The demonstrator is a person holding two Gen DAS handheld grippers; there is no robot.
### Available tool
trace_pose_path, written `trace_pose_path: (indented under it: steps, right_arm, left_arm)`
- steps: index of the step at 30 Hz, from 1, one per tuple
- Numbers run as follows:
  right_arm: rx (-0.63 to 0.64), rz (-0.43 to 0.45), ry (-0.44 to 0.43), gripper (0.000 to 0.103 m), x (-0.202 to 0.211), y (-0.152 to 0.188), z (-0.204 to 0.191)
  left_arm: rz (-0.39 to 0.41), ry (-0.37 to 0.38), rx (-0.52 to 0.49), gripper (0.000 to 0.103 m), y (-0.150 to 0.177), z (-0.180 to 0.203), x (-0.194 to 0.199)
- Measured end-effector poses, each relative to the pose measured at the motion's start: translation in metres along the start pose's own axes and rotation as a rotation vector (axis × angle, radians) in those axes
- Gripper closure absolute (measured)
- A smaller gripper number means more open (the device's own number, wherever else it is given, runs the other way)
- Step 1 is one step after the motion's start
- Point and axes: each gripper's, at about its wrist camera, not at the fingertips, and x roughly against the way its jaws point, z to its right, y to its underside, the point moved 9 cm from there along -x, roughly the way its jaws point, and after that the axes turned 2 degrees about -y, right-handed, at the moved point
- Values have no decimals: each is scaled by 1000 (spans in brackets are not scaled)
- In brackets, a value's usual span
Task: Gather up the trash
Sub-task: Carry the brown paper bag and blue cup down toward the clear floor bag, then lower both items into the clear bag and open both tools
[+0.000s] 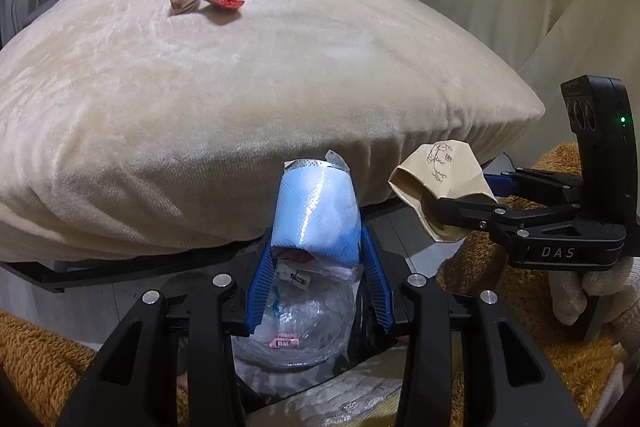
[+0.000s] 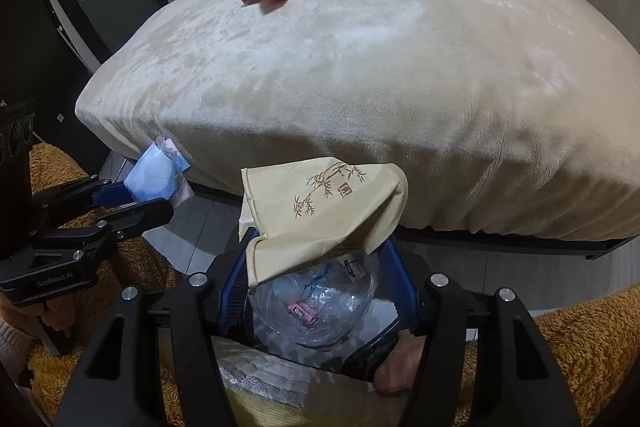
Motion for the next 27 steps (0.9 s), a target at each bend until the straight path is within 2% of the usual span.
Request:
trace_pose_path:
  steps: [14, 27]
  right_arm:
    - [-22, -170, -12, 43, -42, 15, 4]
    - [-37, -292, -19, 42, -74, 21, 4]
  left_arm:
    - [-217, 7, 45, 62, 23, -9, -45]
    - [-360, -10, 69, 62, 41, -20, -69]
